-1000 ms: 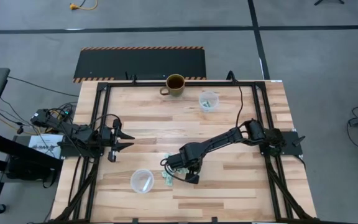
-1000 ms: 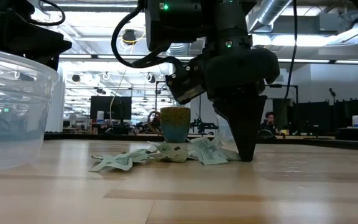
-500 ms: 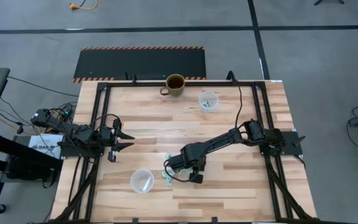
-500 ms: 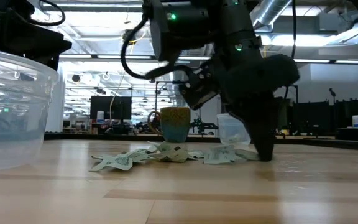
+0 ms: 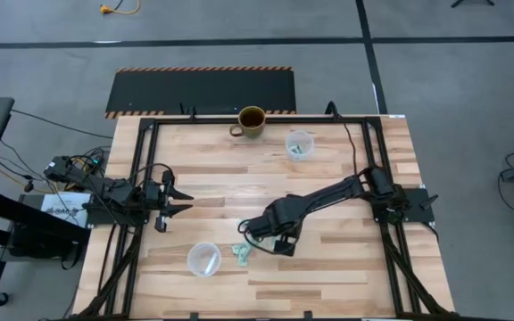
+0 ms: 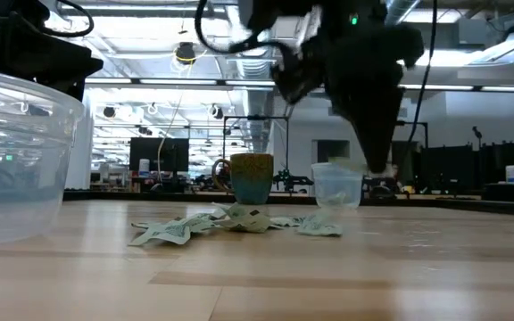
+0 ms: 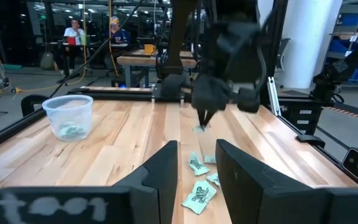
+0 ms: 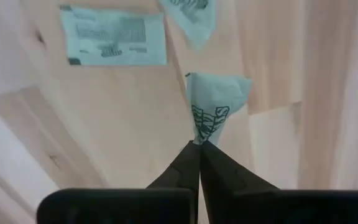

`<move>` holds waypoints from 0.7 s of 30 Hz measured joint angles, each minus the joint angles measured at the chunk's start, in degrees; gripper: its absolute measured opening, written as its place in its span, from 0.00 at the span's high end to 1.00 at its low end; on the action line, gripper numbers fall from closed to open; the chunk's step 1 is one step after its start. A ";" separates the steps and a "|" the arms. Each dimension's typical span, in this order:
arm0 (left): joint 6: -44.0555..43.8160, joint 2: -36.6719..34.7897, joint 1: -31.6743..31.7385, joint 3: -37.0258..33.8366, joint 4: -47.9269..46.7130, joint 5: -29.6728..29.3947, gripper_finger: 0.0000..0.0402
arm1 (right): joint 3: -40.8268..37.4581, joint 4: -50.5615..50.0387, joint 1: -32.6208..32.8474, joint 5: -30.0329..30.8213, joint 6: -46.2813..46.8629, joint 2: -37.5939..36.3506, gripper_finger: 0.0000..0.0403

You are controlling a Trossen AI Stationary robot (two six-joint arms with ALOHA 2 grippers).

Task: Pick and place items into bin
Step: Put the stevia packet into the top transparent bin

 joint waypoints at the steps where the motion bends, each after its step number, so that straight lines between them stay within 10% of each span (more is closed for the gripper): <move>1: 0.00 0.00 0.00 -0.01 0.02 0.00 0.76 | 0.01 -0.27 0.00 0.35 0.38 -0.72 1.00; 21: 0.00 0.00 -0.02 0.00 0.00 0.00 0.76 | 0.16 -2.96 -0.79 1.94 3.34 -13.55 1.00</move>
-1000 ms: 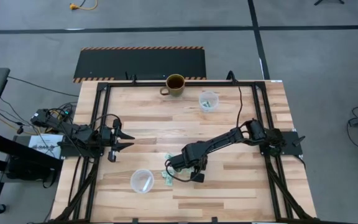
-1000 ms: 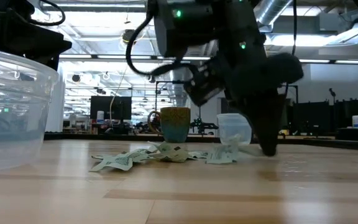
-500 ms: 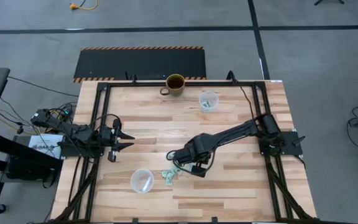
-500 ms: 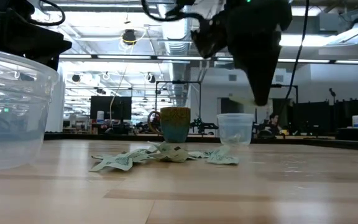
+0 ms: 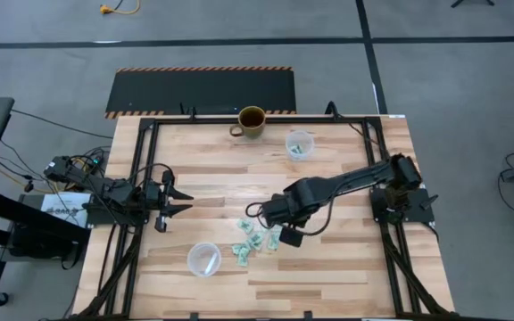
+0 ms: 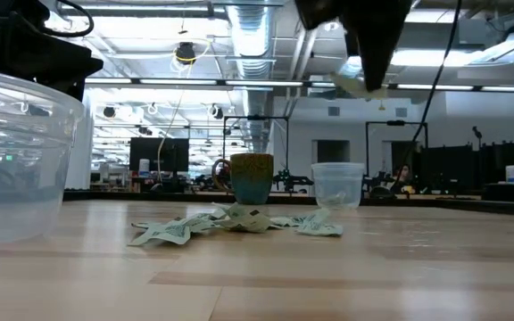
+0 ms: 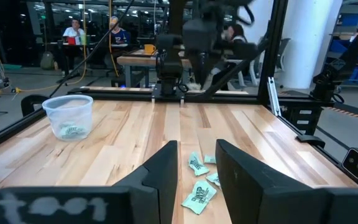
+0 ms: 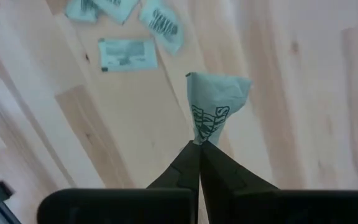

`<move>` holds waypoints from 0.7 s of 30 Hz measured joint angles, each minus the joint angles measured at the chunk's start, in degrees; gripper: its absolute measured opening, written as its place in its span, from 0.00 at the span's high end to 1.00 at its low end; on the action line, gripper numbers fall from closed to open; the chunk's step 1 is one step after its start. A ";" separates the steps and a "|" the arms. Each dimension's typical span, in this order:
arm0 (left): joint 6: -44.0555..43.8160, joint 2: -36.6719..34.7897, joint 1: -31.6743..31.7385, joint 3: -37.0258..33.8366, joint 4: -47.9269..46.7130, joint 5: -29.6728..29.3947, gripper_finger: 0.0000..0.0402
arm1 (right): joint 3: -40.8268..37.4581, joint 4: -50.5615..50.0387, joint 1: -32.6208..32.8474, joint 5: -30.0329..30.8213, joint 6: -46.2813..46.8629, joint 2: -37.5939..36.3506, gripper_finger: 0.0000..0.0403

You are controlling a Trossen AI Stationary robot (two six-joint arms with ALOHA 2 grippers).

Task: Pick and place items into bin
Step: Put the stevia packet into the top transparent bin

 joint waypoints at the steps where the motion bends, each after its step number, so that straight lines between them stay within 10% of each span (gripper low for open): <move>1: 0.00 0.00 0.02 0.00 0.00 0.00 0.76 | 0.00 -0.02 -0.17 0.51 0.10 -0.88 1.00; 21: 0.00 0.00 0.01 0.00 0.02 0.00 0.76 | 0.04 -0.05 -5.51 7.64 -3.40 -12.14 1.00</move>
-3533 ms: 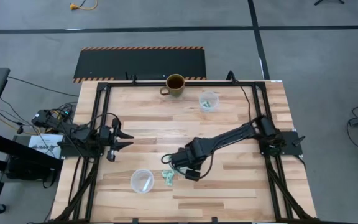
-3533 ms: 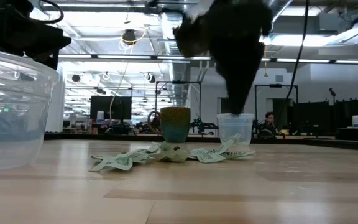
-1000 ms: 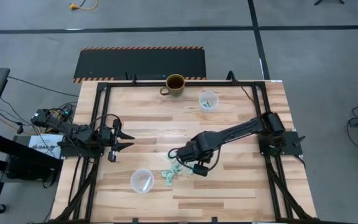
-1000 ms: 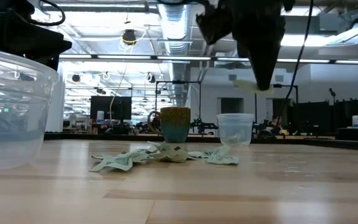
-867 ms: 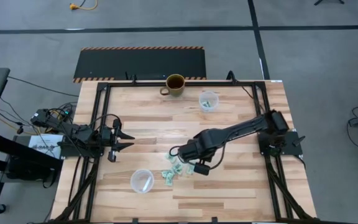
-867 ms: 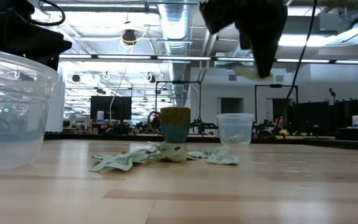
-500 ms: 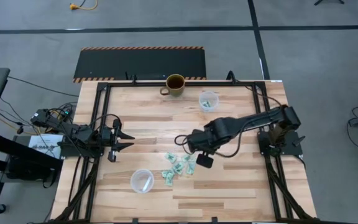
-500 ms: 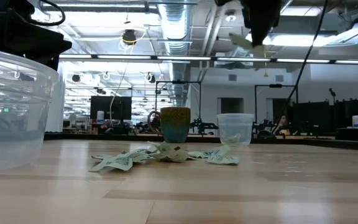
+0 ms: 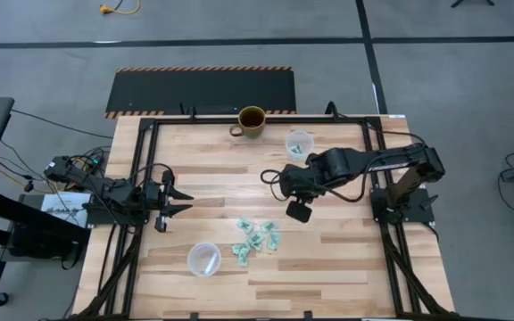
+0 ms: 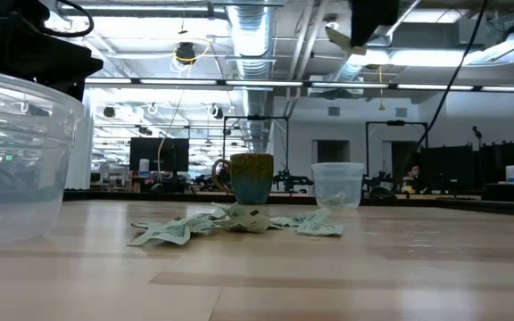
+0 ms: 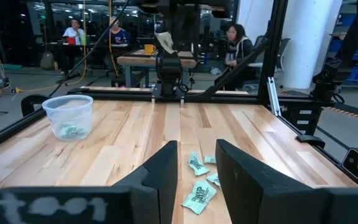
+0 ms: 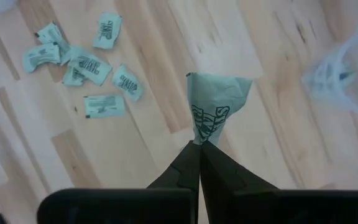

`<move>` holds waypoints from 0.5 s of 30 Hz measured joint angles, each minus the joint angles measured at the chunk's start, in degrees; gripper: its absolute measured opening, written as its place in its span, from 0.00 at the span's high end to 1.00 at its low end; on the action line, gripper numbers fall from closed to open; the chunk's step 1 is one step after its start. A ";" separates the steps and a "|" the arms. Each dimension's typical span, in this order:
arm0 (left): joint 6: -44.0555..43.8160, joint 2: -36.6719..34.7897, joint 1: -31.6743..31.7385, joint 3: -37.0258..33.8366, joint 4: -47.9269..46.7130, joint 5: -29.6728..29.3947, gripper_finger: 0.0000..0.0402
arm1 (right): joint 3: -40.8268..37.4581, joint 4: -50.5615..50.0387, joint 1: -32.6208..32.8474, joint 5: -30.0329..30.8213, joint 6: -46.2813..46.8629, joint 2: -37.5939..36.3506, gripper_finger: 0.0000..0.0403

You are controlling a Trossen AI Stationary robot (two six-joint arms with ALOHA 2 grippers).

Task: Pick and place items into bin
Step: Put the stevia packet into the top transparent bin

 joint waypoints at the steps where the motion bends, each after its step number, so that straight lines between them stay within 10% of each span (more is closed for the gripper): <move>1: 0.00 0.00 0.01 -0.02 0.00 -0.02 0.76 | 0.00 0.02 -0.43 0.01 -0.85 -0.01 1.00; 15: 0.00 0.00 0.00 -0.01 0.00 -0.01 0.76 | 0.00 0.00 -10.46 -0.02 -12.50 0.02 1.00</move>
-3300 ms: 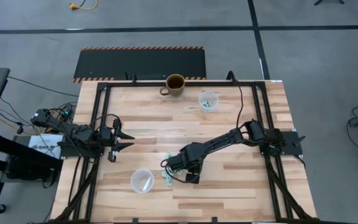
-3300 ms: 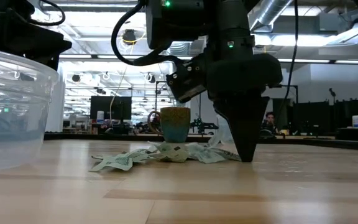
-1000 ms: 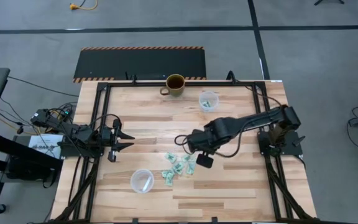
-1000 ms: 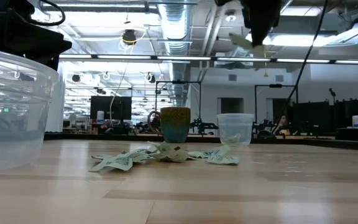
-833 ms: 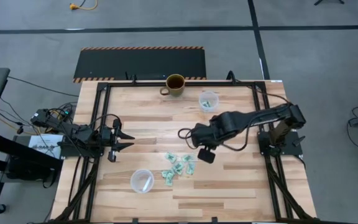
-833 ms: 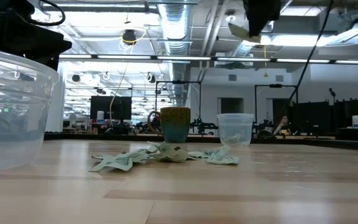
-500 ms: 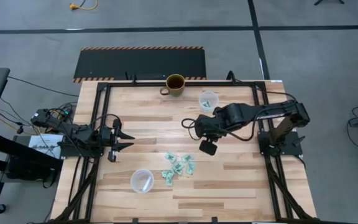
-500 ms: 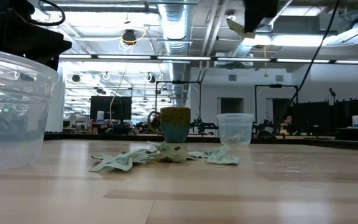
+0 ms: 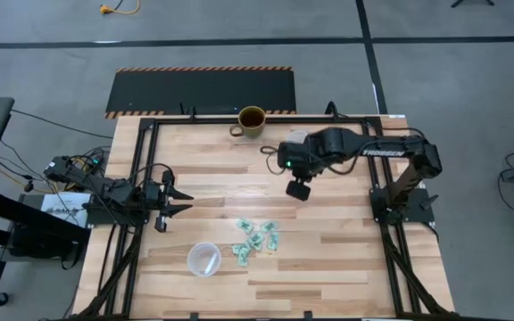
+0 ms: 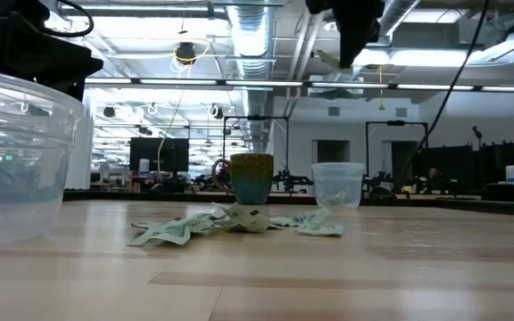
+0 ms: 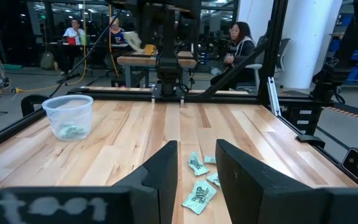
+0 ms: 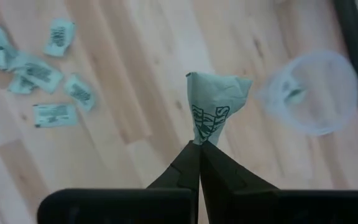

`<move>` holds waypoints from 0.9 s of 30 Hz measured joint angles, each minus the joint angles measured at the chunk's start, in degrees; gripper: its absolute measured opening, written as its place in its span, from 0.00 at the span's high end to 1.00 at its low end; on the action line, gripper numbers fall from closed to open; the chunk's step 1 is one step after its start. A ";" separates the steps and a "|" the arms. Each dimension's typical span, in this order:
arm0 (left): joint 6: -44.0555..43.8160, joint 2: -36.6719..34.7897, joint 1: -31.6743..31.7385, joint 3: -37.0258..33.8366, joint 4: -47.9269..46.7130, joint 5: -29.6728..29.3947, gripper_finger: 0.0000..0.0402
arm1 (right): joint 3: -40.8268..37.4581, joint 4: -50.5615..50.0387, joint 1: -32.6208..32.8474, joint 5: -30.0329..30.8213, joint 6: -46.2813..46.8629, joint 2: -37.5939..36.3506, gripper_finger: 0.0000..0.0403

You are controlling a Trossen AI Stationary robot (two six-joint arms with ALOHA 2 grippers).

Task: Pick and place items into bin
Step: Put the stevia packet into the top transparent bin

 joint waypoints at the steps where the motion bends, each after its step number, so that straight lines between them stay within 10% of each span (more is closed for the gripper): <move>1: 0.00 0.00 0.00 0.00 0.00 0.01 0.76 | 0.00 0.02 -1.03 0.00 -0.98 0.00 1.00; 27: 0.27 0.00 0.00 0.00 0.00 0.00 0.76 | -0.50 4.47 -23.61 -0.63 -16.14 0.07 1.00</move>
